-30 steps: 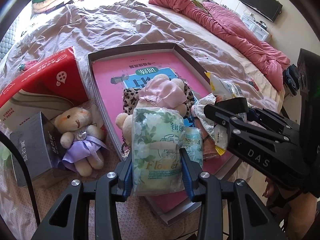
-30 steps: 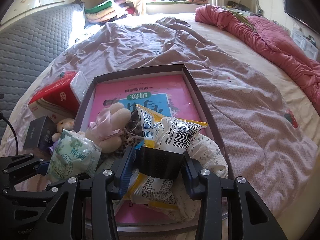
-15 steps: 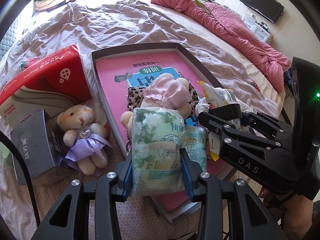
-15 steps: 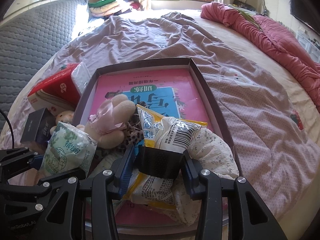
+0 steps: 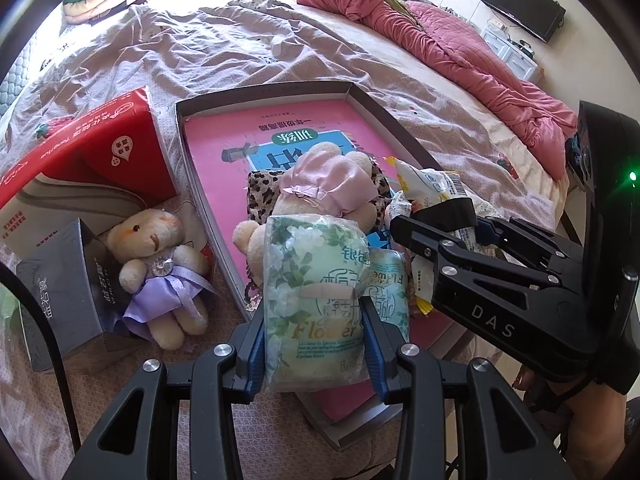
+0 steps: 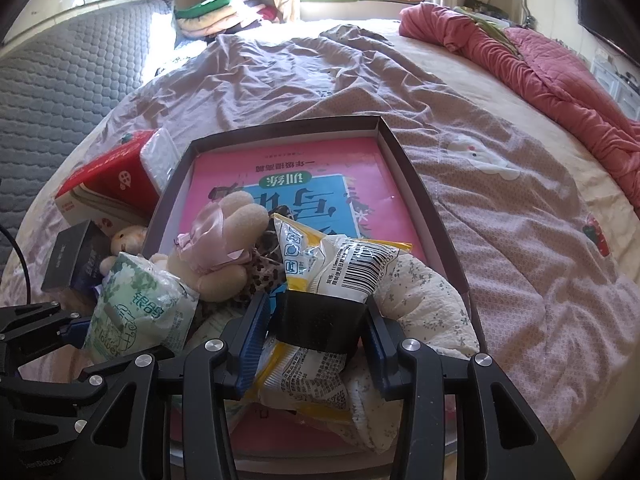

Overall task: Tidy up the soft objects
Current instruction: 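Lower the snack bag into the tray and open the right gripper while the left gripper lowers the tissue pack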

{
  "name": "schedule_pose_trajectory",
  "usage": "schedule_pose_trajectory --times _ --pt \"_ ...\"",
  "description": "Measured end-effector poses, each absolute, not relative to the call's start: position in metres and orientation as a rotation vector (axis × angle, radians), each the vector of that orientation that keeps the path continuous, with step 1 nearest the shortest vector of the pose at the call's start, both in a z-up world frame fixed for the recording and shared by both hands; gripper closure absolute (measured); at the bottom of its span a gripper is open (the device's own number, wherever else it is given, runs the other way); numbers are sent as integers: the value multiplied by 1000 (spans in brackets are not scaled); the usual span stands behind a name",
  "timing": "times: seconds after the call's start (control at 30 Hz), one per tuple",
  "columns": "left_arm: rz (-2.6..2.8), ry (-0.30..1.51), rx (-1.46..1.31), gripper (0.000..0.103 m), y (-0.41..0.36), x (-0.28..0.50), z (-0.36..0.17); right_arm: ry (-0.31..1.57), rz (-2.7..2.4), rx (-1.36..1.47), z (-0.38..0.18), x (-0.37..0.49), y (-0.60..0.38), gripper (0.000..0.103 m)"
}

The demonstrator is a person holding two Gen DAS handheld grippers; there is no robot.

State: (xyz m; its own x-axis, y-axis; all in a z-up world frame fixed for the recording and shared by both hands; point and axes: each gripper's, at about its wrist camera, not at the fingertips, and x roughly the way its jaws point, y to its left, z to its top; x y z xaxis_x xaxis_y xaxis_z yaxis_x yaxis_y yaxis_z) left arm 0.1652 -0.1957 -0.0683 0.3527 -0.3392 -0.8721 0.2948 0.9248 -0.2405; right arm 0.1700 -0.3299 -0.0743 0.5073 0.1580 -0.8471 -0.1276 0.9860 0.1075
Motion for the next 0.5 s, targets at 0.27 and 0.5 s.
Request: schedule_pose_trajectory --times 0.27,0.5 --pt "-412 1142 -43 62 -196 167 -69 1019 174 30 -73 171 -329 55" --pt "-419 1148 -43 62 -199 169 -70 996 163 16 -66 168 -332 47"
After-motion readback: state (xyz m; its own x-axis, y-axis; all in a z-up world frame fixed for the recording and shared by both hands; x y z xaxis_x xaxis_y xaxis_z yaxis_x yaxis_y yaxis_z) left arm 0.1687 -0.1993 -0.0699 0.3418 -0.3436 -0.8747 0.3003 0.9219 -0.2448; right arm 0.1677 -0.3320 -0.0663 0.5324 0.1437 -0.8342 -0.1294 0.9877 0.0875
